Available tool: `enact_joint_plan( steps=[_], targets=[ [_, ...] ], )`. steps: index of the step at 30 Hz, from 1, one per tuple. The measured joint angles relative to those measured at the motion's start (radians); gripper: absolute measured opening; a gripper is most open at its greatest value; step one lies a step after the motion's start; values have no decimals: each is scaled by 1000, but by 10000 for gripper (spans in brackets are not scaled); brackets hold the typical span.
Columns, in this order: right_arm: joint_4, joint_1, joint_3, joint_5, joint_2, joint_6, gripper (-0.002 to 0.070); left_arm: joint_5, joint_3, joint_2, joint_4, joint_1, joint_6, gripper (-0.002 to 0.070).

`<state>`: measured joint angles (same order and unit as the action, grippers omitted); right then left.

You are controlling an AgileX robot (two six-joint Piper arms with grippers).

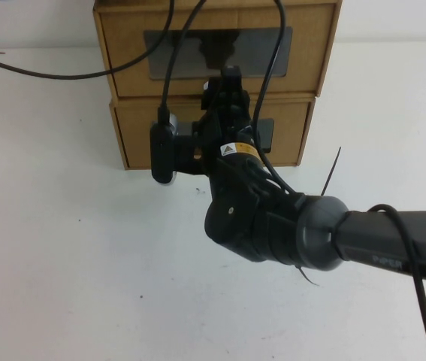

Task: Open the shoe box

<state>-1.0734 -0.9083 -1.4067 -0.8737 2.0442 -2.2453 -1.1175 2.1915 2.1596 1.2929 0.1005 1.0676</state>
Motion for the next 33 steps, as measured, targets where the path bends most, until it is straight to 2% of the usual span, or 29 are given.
enact_joint_plan(
  steps=[19,33],
  targets=[
    [162,31,0,-29,57,127,228,-4,0,0,-10,2,23,-7],
    [182,57,0,-16,57,157,228,-4,2,0,-10,2,27,-7]
  ],
)
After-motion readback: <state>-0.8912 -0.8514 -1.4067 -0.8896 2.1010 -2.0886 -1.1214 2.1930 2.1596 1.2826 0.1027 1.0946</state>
